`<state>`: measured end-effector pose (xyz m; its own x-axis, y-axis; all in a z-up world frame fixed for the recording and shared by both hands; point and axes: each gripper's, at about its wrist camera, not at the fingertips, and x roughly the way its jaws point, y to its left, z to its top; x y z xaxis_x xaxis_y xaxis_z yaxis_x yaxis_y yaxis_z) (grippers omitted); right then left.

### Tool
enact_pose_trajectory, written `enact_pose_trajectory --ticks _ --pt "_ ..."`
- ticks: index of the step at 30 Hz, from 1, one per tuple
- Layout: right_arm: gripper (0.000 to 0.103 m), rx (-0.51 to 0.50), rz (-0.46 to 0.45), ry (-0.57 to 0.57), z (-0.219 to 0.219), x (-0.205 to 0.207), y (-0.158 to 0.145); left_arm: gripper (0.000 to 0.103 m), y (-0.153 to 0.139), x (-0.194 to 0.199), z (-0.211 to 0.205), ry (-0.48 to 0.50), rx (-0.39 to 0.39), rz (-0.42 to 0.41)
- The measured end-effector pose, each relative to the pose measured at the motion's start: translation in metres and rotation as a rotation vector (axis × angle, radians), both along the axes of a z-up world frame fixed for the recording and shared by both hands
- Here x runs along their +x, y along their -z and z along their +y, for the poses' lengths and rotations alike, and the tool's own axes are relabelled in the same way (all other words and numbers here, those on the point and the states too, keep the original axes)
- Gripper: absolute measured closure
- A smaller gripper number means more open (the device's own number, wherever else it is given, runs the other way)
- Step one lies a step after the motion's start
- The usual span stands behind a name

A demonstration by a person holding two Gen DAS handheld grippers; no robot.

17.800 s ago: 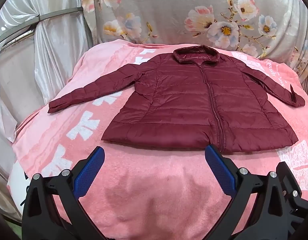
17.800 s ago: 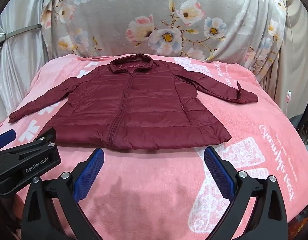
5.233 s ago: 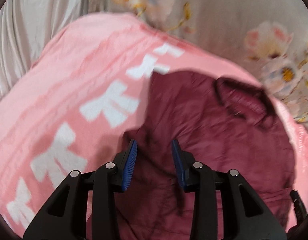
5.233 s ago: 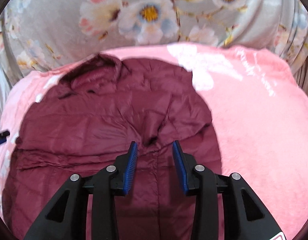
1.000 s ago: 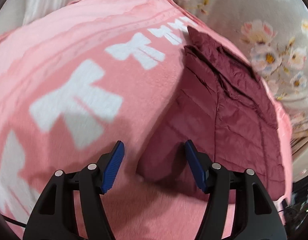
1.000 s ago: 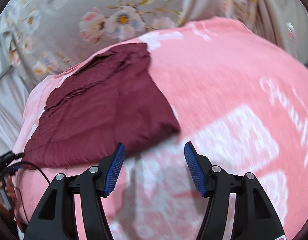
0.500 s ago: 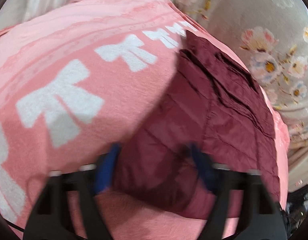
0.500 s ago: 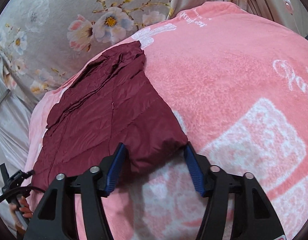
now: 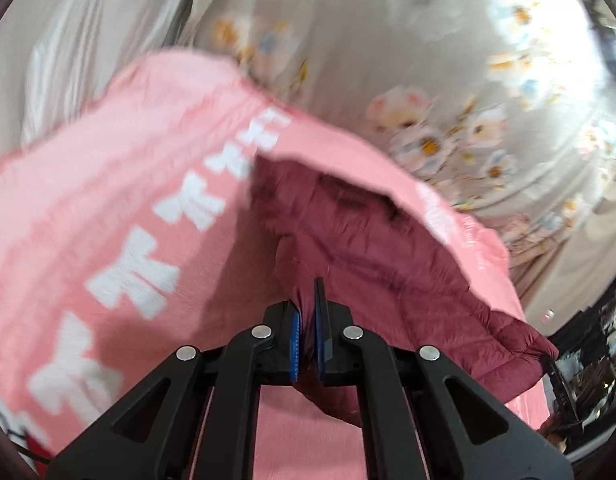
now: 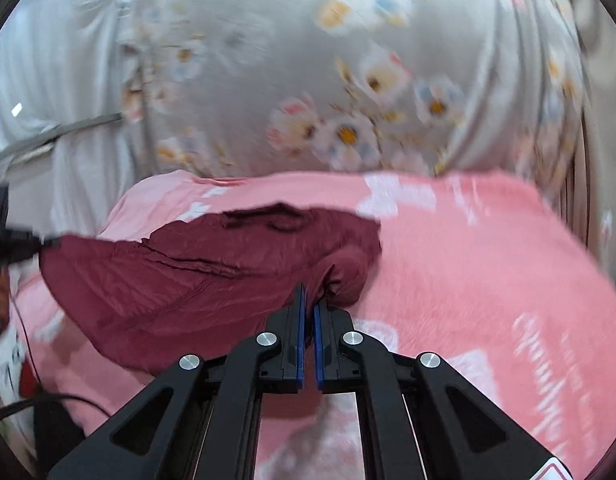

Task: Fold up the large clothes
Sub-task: 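Lift the folded jacket edge with both grippers and fold it over again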

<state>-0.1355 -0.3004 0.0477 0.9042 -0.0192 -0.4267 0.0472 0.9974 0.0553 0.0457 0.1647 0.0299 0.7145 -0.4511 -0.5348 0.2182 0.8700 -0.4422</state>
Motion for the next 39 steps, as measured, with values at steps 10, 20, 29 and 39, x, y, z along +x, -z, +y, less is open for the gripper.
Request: enact_pose_trajectory --ticks 10,20,29,39 --pt "0.101 0.020 -0.090 -0.002 0.009 -0.106 -0.036 0.098 -0.048 -0.090 0.042 -0.014 -0.057 -0.090" --pt "0.101 0.170 -0.155 0.173 -0.038 0.042 -0.043 0.098 -0.072 0.010 -0.007 -0.159 0.068 -0.177" --pt "0.101 0.177 -0.050 0.273 -0.050 0.191 -0.018 0.098 -0.049 0.142 -0.047 -0.263 0.209 -0.114" --pt "0.101 0.220 0.153 0.319 -0.065 0.294 0.054 0.098 0.037 0.243 -0.079 -0.273 0.345 0.055"
